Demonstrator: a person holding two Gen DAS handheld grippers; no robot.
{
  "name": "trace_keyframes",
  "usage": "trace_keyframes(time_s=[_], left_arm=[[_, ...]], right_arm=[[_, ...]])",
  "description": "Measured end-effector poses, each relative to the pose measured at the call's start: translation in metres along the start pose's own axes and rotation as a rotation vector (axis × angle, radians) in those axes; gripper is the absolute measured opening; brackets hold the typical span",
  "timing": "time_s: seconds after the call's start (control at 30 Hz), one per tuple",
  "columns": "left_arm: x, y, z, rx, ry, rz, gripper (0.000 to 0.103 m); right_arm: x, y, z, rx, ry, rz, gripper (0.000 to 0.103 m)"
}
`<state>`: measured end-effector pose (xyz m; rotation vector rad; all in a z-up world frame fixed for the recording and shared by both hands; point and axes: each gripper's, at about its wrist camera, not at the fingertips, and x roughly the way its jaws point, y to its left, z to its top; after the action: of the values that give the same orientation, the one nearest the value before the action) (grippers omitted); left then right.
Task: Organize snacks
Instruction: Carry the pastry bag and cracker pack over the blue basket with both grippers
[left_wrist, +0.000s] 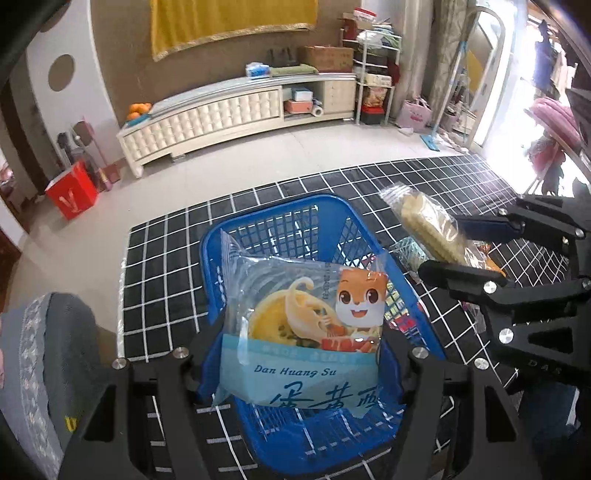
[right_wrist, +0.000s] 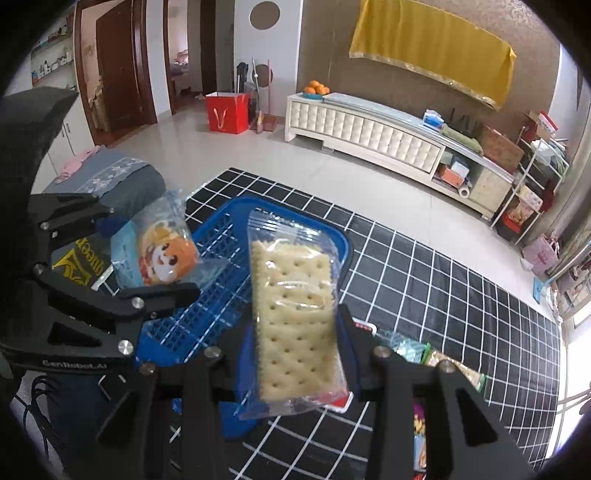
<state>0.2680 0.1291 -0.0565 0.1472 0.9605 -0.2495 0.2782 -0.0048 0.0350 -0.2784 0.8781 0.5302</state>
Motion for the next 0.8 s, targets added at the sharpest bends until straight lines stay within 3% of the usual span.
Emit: trace_keyframes(time_s=[0.33, 0.5, 0.63, 0.8], left_arm=[[0.059, 0.024, 0.018, 0.061, 0.091, -0.052, 0.066], [0.083, 0.026, 0.024, 0.095, 0.12, -0.013, 0.068], [0.089, 0.03, 0.027, 0.09, 0.123, 0.017, 0.076], [0.085, 0.032, 0.027, 0.095, 0.106, -0.021, 0.076]], right_arm=[[0.035, -0.008, 0.016, 0.001, 0.033, 0.008, 0.045], [0.041, -0.011, 0.016, 0.009, 0.038, 0.012, 0.045], [0.046, -0.013, 0.016, 0.01, 0.05, 0.015, 0.045], [0.045, -0.014, 0.012, 0.014, 0.058, 0.013, 0.045]])
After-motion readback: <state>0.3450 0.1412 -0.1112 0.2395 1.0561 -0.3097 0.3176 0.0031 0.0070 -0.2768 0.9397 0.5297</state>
